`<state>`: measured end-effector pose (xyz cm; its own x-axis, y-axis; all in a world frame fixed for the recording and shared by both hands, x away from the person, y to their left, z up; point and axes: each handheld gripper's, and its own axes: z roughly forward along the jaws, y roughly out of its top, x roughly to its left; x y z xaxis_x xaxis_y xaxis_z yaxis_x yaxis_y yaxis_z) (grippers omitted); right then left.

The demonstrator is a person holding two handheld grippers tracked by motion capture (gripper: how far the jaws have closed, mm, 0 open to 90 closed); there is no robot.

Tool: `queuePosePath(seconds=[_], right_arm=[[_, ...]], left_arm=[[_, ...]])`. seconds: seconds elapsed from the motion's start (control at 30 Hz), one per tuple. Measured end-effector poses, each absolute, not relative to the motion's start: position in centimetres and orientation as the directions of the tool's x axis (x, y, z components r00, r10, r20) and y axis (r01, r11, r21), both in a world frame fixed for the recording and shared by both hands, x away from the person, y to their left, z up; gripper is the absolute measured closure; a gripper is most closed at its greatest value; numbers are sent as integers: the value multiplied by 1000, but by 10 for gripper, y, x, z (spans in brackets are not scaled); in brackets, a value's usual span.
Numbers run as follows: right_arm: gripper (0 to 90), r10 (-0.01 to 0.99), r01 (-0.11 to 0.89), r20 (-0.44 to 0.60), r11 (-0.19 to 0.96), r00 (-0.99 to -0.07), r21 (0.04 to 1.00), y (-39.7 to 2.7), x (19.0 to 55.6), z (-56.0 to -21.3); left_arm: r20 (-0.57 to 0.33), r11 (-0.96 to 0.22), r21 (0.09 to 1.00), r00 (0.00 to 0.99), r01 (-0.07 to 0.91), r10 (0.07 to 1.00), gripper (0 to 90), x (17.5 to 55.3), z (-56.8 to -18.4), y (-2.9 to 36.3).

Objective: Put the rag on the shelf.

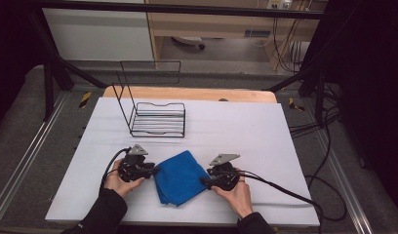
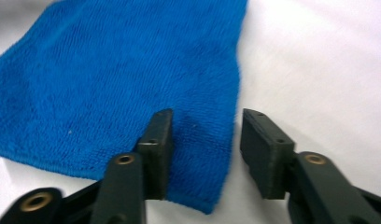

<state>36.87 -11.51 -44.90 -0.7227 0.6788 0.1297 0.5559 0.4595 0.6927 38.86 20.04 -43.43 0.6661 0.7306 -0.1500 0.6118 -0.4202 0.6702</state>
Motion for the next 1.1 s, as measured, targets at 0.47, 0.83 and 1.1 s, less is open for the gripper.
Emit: queuePosePath(seconds=[0.47,0.83,1.1], right_arm=[[884,767,654,195,350,-611,670,-125,337,-432],[453,743,562,197,278,-639,779,-143,337,-429],[224,727,507,147,304,-670,807,-158,351,-430]], left_arm=[[-172,-349,731,653,586,738,271,382,-421,224],[-179,-342,743,663,576,727,168,382,-422,210],[-210,-316,692,600,649,772,455,398,-435,194]])
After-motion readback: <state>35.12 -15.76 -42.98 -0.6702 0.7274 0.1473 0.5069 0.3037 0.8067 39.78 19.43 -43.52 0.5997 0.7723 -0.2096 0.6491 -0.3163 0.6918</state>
